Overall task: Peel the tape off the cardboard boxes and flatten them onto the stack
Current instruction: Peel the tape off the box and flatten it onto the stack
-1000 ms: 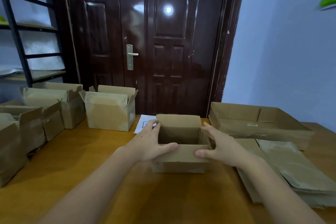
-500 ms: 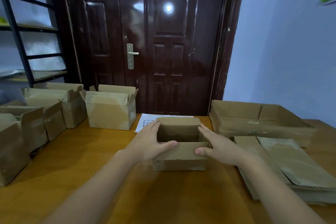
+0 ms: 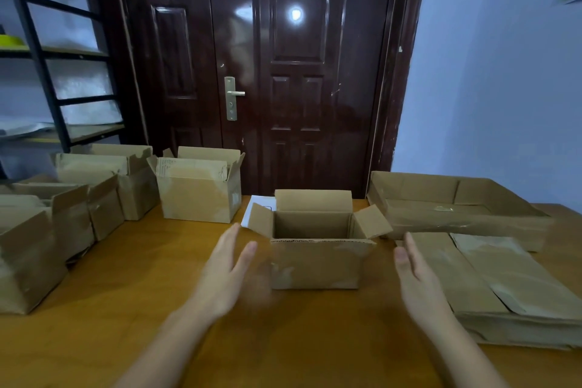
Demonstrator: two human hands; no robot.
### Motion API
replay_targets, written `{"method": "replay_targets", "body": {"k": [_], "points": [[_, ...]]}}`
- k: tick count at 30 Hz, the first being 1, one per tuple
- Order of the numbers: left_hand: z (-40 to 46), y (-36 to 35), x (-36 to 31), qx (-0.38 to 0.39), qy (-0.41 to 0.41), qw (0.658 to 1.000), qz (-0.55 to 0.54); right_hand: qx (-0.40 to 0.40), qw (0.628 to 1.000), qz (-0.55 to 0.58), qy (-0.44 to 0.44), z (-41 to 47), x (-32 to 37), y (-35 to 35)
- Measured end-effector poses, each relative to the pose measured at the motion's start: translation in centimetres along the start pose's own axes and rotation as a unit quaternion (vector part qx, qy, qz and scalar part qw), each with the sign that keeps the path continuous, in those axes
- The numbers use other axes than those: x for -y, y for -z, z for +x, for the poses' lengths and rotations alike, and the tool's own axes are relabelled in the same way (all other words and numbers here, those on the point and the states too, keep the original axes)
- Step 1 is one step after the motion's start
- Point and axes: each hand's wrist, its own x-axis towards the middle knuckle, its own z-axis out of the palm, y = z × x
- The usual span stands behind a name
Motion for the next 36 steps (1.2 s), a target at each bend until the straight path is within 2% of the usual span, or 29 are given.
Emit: {"method": "replay_targets", "body": {"k": [5, 8, 10, 16, 19, 23, 27, 30, 32, 36], "points": [[-1.4, -2.1, -0.3, 0.088, -0.031, 0.993, 0.079, 0.096, 0.993, -0.062, -0.015, -0.6, -0.5, -1.3], [-1.4, -3.4, -1.1, 0.15, -0.044, 0.983, 0.096, 0.18, 0.982, -0.06, 0.021, -0.4, 0.4, -2.4], [-1.0, -4.0, -1.4, 0.15, -0.039, 0.985, 0.079, 0.197, 0.977, -0.064, 0.046, -0.3, 0.9, -2.9], [-0.5, -3.5, -1.3, 0.065, -0.053, 0.994, 0.064, 0.178, 0.975, -0.09, 0.101, 0.0, 1.1, -3.2], [-0.4, -2.4, -1.6, 0.051, -0.055, 0.996, 0.039, 0.173, 0.977, -0.062, 0.107, 0.0, 1.4, -3.0], [-1.0, -0.9, -2.7, 0.021, -0.107, 0.993, 0.042, 0.155, 0.979, -0.003, 0.135, -0.5, 1.9, -2.6], [-2.1, 0.0, -4.3, -0.008, -0.107, 0.993, -0.056, 0.073, 0.984, 0.093, 0.133, -1.5, 2.8, -2.2], [-3.2, 0.4, -5.9, 0.002, -0.102, 0.985, -0.139, 0.023, 0.979, 0.139, 0.146, -1.9, 4.1, -2.2], [-3.3, 0.5, -6.4, 0.012, -0.117, 0.986, -0.117, 0.035, 0.976, 0.145, 0.156, -2.0, 5.1, -1.9], [-2.5, 1.1, -6.5, -0.011, -0.124, 0.992, -0.024, 0.075, 0.976, 0.06, 0.194, -2.1, 6.5, -0.9]]}}
